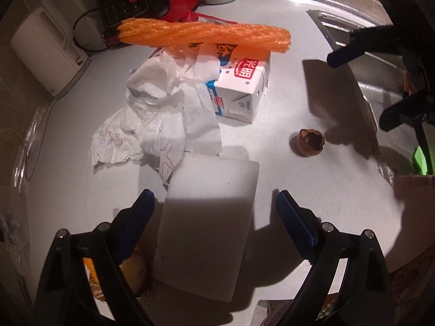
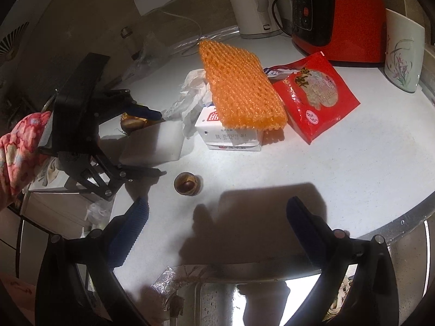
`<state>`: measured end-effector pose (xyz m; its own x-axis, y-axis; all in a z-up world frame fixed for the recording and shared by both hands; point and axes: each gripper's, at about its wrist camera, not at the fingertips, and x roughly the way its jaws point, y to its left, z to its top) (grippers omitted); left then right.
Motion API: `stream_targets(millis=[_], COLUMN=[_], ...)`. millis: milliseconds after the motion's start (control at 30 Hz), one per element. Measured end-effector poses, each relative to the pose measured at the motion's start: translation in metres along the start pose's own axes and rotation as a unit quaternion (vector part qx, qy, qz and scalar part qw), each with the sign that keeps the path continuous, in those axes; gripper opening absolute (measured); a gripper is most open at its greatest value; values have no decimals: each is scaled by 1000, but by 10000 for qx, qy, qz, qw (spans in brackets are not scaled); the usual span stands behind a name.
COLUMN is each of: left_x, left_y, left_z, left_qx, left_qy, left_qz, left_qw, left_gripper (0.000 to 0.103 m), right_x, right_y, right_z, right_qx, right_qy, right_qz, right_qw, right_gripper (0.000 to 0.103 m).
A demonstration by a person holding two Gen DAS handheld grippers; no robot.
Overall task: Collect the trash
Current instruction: 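Close the left tool on the white cutting board while the right tool grasps the brown shell, then carry the board to the basket with the left tool while the right tool drops the shell in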
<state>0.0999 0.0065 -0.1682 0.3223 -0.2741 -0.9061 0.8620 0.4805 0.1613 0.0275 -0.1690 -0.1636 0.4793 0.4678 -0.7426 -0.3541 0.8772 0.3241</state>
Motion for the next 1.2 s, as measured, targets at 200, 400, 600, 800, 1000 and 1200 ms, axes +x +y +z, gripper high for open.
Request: stream_targets(millis=[200, 400, 600, 800, 1000, 1200], left_x=[-5, -40, -97, -137, -166, -191], left_y=[6, -5, -39, -66, -73, -85], left_z=[-6, -12, -30, -57, -81, -100], left_qx=[-191, -476, -708, -1528, -2616, -3225], left_qy=[52, -194, -628, -872, -1010, -1136], left_qz=[1, -53, 72, 682, 1244, 1519], left_qw=[9998, 9987, 9955, 9820, 9518, 9274], left_gripper=[61, 61, 61, 62, 62, 62], right_x=[10, 29, 44, 51, 50, 14], right_y=[11, 28, 34, 41, 53, 71], right_z=[1, 5, 6, 10, 5, 5], right_qx=[-282, -827, -1135, -1406, -1524, -1360], right_qy=[-24, -56, -83, -66, 49, -143], right_qz=[36, 111, 60, -125, -222, -234], right_qw=[9996, 9965, 9935, 9900, 9881, 9903], right_gripper=[100, 81, 65, 43, 24, 24])
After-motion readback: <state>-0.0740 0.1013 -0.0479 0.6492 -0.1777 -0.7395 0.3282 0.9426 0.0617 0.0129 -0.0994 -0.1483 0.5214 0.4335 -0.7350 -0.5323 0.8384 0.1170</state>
